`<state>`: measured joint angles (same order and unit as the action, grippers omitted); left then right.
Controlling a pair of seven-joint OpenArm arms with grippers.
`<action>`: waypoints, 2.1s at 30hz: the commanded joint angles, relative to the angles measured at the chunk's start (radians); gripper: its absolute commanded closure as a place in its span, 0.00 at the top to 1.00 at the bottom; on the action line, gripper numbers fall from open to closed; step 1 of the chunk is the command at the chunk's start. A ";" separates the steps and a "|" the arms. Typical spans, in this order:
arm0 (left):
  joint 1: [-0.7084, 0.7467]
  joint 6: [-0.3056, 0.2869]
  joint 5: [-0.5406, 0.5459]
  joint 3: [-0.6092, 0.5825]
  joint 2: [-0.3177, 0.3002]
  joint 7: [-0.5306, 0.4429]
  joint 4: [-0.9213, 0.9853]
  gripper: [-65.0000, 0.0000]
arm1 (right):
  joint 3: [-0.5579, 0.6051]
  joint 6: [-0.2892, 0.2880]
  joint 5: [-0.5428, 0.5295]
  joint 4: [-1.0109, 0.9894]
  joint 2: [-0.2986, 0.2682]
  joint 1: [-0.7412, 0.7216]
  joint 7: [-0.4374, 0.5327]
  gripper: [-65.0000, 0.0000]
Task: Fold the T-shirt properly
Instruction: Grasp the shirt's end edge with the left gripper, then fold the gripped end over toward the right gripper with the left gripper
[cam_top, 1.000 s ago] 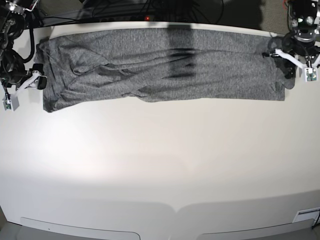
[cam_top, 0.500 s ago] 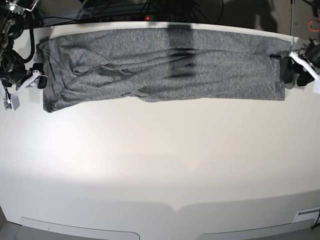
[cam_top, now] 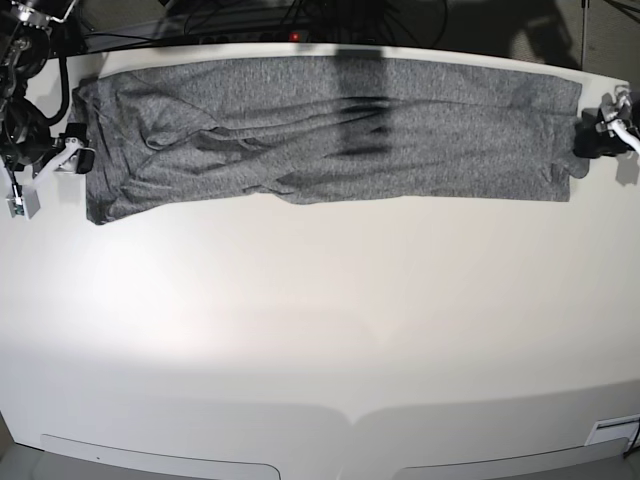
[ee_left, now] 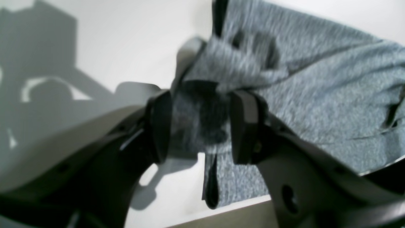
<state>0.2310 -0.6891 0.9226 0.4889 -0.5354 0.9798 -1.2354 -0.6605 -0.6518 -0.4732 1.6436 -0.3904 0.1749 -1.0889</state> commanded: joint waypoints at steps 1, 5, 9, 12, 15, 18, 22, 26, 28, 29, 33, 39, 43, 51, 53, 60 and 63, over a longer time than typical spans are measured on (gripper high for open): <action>-0.003 -0.009 0.023 -0.008 -0.021 -0.007 -0.010 0.45 | -0.006 -0.006 -0.009 0.016 -0.019 -0.009 0.017 0.56; 0.001 -0.009 0.076 -0.114 -0.016 -0.008 -0.010 0.45 | -0.006 -0.006 -0.009 0.016 -0.019 -0.008 0.016 0.56; 0.001 -0.009 0.078 -0.245 -0.016 -0.049 -0.010 0.45 | -0.006 -0.006 -0.009 0.016 -0.019 -0.009 0.016 0.56; 0.001 -0.009 0.046 -0.303 -0.016 -0.093 -0.010 0.45 | -0.006 -0.006 -0.009 0.016 -0.019 -0.008 0.016 0.56; 0.001 -0.009 -0.022 -0.314 -0.017 -0.148 -0.010 0.33 | -0.006 -0.006 -0.009 0.016 -0.019 -0.008 0.016 0.56; 0.002 -0.009 -0.071 -0.312 -0.024 -0.192 -0.010 0.00 | -0.006 -0.006 -0.009 0.016 -0.019 -0.008 0.016 0.56; 0.001 -0.009 -0.096 -0.312 -0.056 -0.247 -0.010 0.00 | -0.006 -0.006 -0.009 0.016 -0.019 -0.008 0.016 0.56; 0.002 0.076 -0.096 -0.312 -0.109 -0.271 -0.010 0.00 | -0.006 -0.006 -0.010 0.016 -0.019 -0.008 0.016 0.56; 0.002 0.088 -0.094 -0.312 -0.129 -0.270 -0.010 0.00 | -0.006 -0.006 -0.017 0.016 -0.019 -0.008 0.016 0.56; 0.002 0.089 -0.094 -0.312 -0.132 -0.270 -0.010 0.00 | -0.006 -0.006 -0.031 0.016 -0.019 -0.008 0.015 0.56; 0.011 0.089 -0.096 -0.312 -0.130 -0.271 -0.010 0.00 | -0.006 -0.006 -0.062 0.016 -0.019 -0.009 0.011 0.56; 0.027 0.177 -0.196 -0.312 -0.130 -0.303 -0.009 0.00 | -0.006 -0.007 -0.061 0.016 -0.019 -0.008 0.011 0.56; 0.043 0.266 -0.302 -0.304 -0.130 -0.377 -0.010 0.00 | -0.006 -0.007 -0.061 0.016 -0.019 -0.008 0.011 0.56; 0.066 0.307 -0.346 -0.123 -0.130 -0.377 -0.010 0.00 | -0.006 -0.007 -0.062 0.016 -0.019 -0.008 0.011 0.56; 0.068 0.293 -0.304 -0.093 -0.130 -0.364 -0.010 0.00 | -0.006 -0.007 -0.061 0.016 -0.019 -0.008 0.011 0.56; 0.092 0.293 -0.167 -0.082 -0.130 -0.234 -0.128 0.00 | 0.000 -0.006 -0.061 0.016 -0.019 -0.008 0.011 0.56; 0.141 0.362 -0.159 -0.082 -0.130 -0.232 -0.282 0.00 | 0.018 -0.007 -0.061 0.016 -0.019 -0.008 0.011 0.56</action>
<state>0.3794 -0.3164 0.7589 0.3954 -0.6395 0.7666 -1.5066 -0.6388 -0.6552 -0.5259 1.6440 -0.3904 0.1757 -1.0908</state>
